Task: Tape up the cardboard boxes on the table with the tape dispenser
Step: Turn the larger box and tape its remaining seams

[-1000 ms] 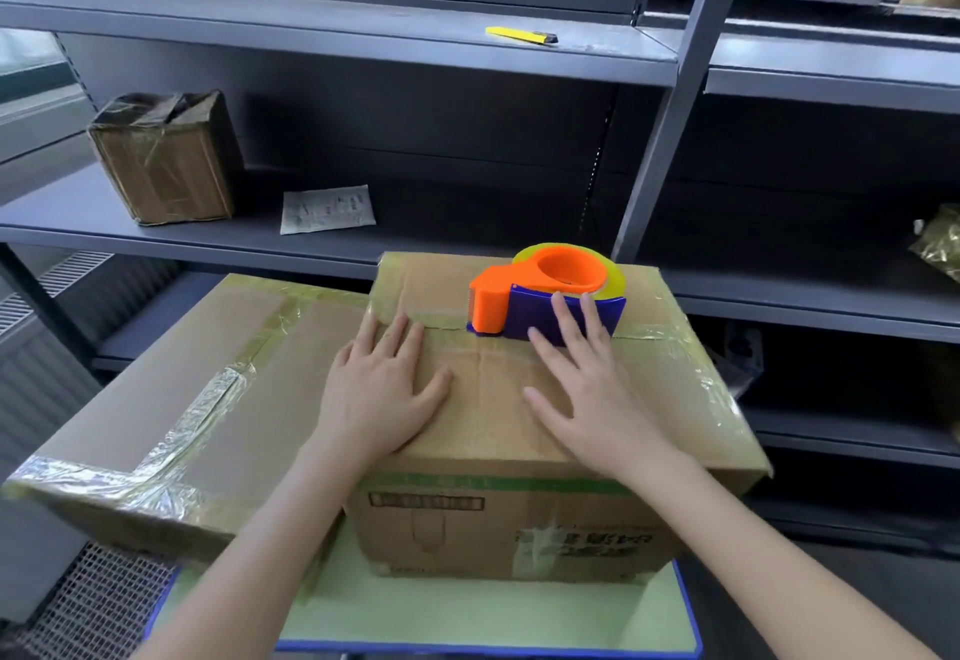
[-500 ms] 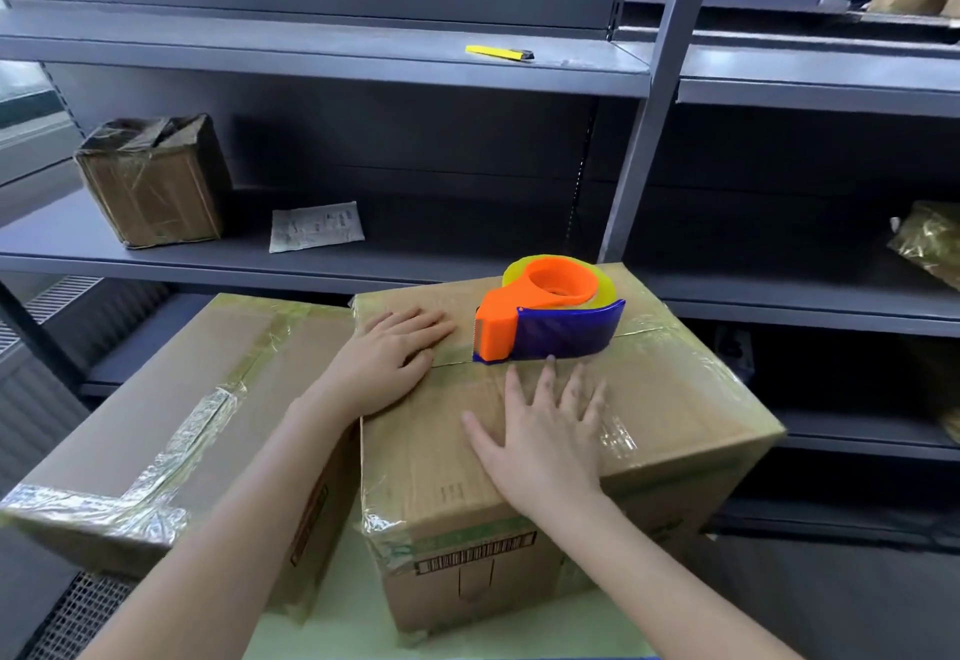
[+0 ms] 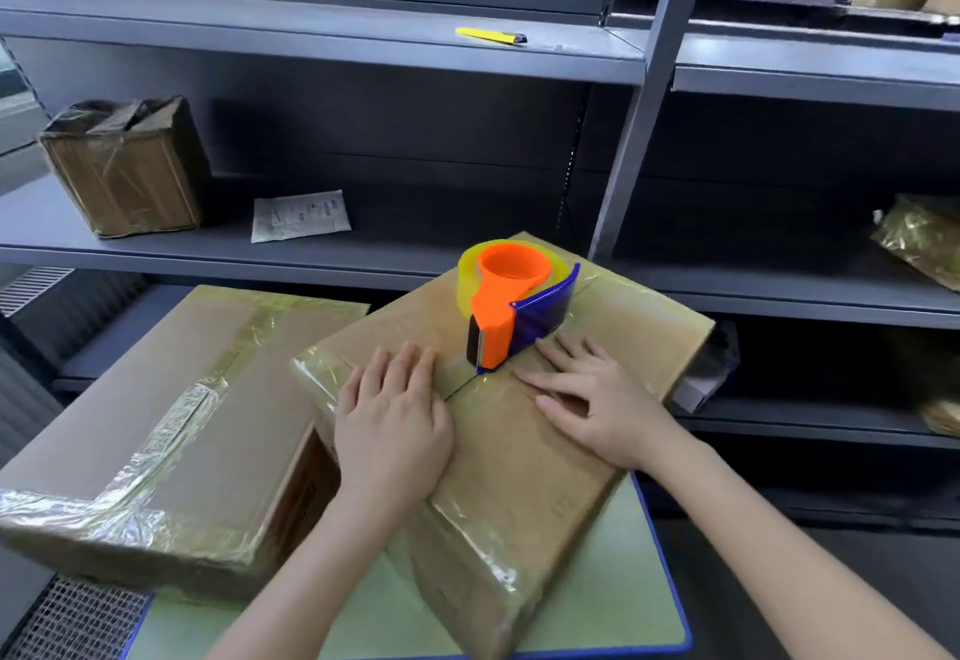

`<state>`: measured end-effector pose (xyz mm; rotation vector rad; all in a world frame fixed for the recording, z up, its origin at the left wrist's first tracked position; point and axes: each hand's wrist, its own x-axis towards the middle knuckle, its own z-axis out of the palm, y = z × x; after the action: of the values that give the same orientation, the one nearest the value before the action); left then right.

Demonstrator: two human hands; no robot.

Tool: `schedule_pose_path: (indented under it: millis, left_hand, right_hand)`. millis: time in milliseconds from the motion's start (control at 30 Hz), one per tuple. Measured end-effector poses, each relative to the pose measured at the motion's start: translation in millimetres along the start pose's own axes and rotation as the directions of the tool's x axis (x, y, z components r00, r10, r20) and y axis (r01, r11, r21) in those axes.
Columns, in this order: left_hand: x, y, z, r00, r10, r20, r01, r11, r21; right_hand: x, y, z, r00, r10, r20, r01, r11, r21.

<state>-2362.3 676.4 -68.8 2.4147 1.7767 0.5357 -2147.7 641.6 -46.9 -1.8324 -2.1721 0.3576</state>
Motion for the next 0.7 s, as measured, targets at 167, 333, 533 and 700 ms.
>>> schedule_pose_path:
  millis: [167,333,533,700]
  left_hand:
    - [-16.7,11.4,-18.5,0.939,0.277,0.206,-0.313,0.935,0.168]
    - [-6.0,-7.5,-23.8,0.855,0.447,0.264,-0.505,0.833,0.227]
    - [-21.3,25.3,-4.1,0.885,0.376,0.275,-0.417,0.902,0.108]
    - [-29.5,78.2,10.3,0.934,0.287,0.212,-0.311,0.946,0.087]
  right_hand:
    - [12.0,38.2,-29.5,0.999,-0.023,0.041,0.021,0.998,0.053]
    - [15.7,34.2,-26.6,0.998,0.039,-0.054,-0.037,0.998,0.044]
    - [22.4,27.6,-28.6,0.993,0.087,-0.075,-0.086,0.996,0.016]
    - [20.0,47.4,-37.2,0.988,0.142,-0.064,-0.136,0.987,0.081]
